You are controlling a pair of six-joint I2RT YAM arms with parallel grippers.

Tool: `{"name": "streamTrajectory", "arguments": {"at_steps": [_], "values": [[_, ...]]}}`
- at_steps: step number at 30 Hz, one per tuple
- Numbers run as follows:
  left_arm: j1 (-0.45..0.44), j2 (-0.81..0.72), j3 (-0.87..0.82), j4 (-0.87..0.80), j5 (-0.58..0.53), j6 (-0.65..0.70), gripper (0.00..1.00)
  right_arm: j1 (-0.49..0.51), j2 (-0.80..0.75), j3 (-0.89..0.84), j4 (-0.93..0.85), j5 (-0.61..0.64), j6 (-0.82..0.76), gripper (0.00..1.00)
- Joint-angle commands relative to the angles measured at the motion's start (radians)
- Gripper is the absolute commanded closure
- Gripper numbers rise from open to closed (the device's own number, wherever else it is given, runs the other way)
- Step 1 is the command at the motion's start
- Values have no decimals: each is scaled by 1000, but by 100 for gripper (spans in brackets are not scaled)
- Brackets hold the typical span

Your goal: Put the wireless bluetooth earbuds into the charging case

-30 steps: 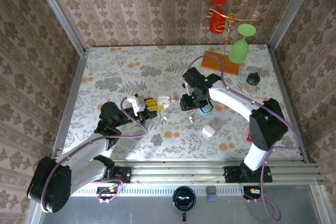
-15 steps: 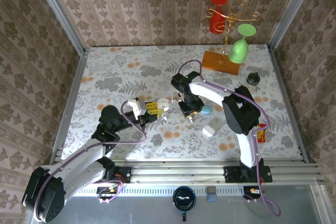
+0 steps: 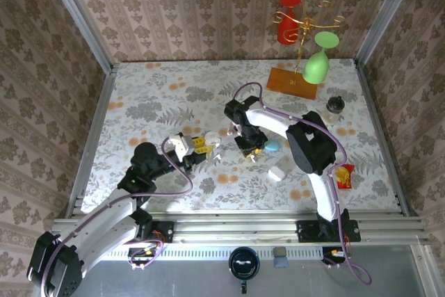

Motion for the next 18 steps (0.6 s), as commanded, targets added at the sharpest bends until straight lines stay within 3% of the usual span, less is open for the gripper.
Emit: {"name": "streamTrajectory", "arguments": {"at_steps": [1, 9, 12, 18], "values": [[-3, -4, 17, -11, -5, 55, 98, 2, 28, 20, -44, -17, -15, 70], [-3, 28, 40, -49, 36, 87, 96, 2, 46, 23, -48, -19, -16, 74], [-2, 39, 48, -65, 45, 97, 96, 2, 50, 27, -49, -19, -14, 80], [-3, 46, 56, -86, 27, 92, 95, -1, -18, -1, -18, -25, -6, 85]]}}
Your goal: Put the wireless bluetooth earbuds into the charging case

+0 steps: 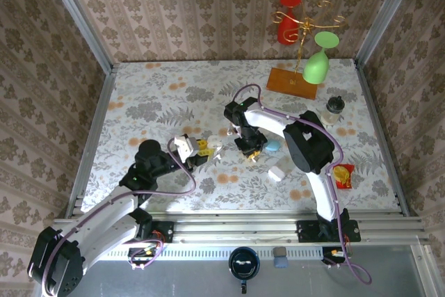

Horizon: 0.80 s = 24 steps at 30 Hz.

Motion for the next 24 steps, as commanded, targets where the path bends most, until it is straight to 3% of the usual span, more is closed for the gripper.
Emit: {"name": "streamTrajectory", "arguments": {"at_steps": [1, 5, 14, 18, 24], "values": [[-3, 5, 36, -15, -1, 12, 95, -3, -59, -13, -3, -19, 2, 84], [3, 25, 47, -2, -4, -27, 94, -19, -161, -65, 91, -47, 12, 85], [26, 42, 75, -9, 9, -79, 94, -44, -531, -306, 530, -237, -64, 88], [36, 51, 88, -13, 76, -97, 94, -51, -709, -445, 791, -340, -87, 88], [56, 79, 96, 40, 195, -150, 95, -64, -864, -516, 971, -548, -81, 90]]}}
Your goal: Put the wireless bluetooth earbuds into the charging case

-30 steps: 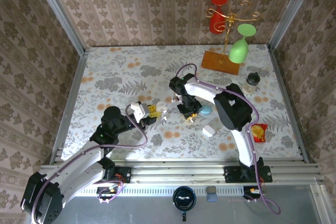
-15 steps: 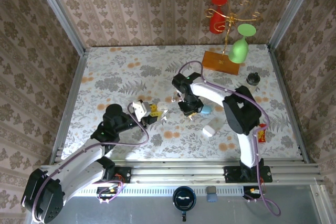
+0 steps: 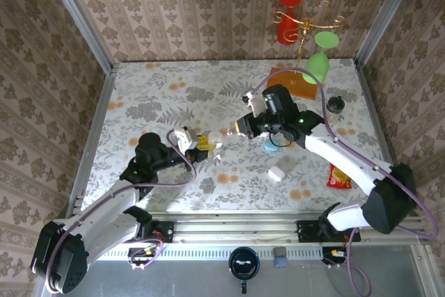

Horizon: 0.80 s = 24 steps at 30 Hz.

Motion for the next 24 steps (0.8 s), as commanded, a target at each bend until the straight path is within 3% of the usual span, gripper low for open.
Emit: {"name": "streamTrajectory", "arguments": {"at_steps": [1, 7, 24], "values": [[9, 12, 35, 58, 103, -50, 95, -5, -67, -34, 198, -203, -8, 89], [14, 28, 25, 147, 133, -82, 95, -2, -104, -87, 296, -403, -5, 89], [23, 46, 14, 262, 147, -145, 94, 43, -42, -84, 291, -424, -55, 90]]}}
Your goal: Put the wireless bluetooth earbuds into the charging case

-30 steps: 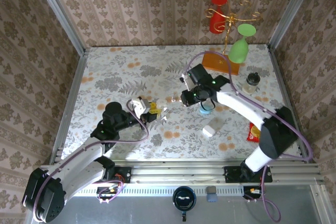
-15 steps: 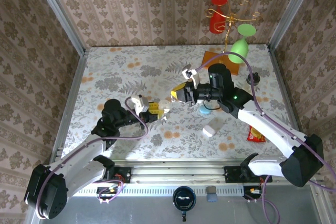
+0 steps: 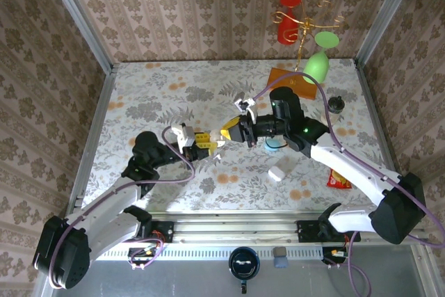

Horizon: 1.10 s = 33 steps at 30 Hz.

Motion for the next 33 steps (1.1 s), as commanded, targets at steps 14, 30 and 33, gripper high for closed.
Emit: {"name": "streamTrajectory", "arguments": {"at_steps": [14, 30, 33], "values": [[10, 13, -10, 143, 27, -70, 93, 18, 33, -12, 41, 6, -29, 90], [11, 55, -12, 243, 48, -125, 95, 18, 16, -42, 77, 85, -4, 78], [16, 57, -24, 259, 36, -128, 95, 16, -14, -42, 87, 134, 22, 63]]}}
